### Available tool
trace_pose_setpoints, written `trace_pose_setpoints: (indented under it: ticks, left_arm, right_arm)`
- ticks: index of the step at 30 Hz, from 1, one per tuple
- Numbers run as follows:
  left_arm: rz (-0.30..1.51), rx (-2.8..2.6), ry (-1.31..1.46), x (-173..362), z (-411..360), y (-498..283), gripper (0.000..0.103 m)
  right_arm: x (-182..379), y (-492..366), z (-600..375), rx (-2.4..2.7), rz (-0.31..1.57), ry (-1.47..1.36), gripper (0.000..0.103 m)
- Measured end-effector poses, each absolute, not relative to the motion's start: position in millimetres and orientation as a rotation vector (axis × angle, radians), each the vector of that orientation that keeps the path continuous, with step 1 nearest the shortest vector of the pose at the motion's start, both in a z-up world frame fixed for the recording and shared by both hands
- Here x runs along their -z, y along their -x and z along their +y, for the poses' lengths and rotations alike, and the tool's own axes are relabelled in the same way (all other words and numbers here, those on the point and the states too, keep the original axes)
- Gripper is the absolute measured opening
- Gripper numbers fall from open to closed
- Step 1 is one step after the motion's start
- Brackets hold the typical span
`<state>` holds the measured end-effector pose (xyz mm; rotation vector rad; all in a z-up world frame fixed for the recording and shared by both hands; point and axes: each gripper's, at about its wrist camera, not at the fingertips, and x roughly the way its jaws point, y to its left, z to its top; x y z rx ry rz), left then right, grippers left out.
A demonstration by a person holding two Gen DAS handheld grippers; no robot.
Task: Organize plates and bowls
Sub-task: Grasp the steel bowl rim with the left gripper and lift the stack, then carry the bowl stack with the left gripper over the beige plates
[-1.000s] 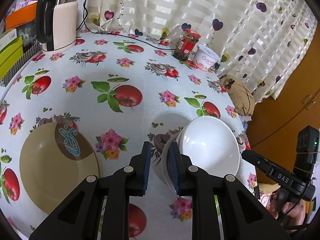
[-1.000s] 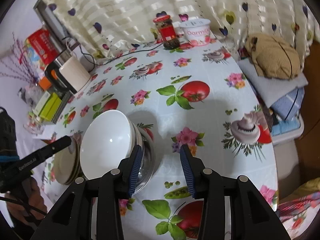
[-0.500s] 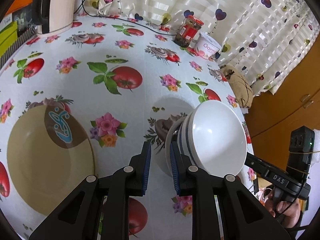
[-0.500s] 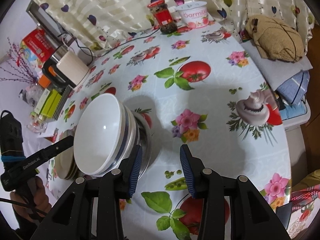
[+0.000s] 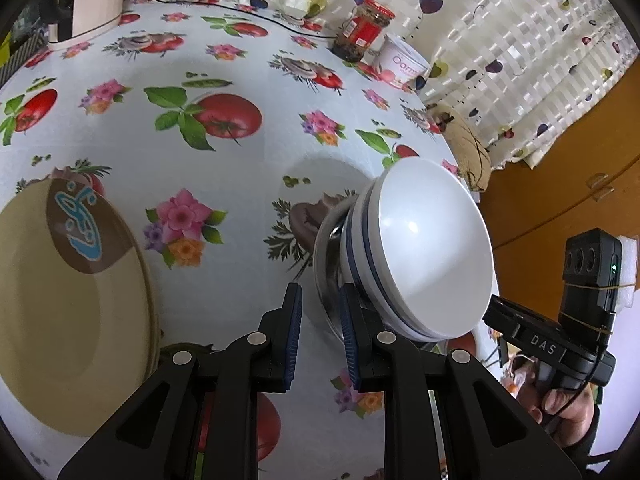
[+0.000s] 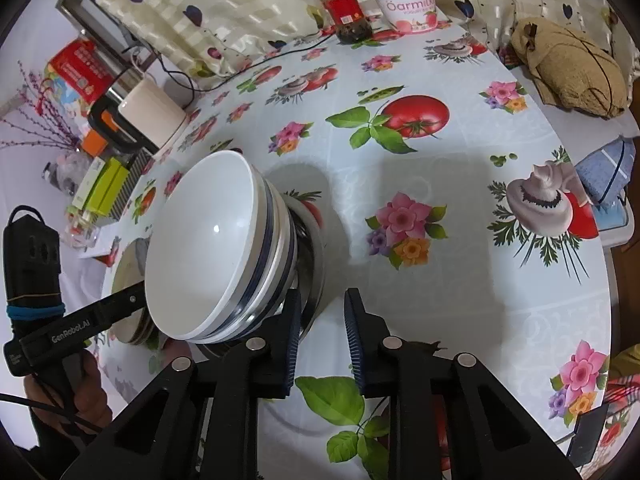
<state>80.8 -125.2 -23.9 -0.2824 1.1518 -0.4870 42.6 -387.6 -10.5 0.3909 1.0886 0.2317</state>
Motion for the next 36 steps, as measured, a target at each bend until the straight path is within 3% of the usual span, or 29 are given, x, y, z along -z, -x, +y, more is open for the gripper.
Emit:
trace_pose_setpoints:
  ticks: [36]
  left_arm:
    - [1.111,0.525,0.237,27.7,-133.5,-73.1,0.013]
  right_arm:
    - [13.4,-49.5,-377.9,-0.246,1.094,-0.365,0.014]
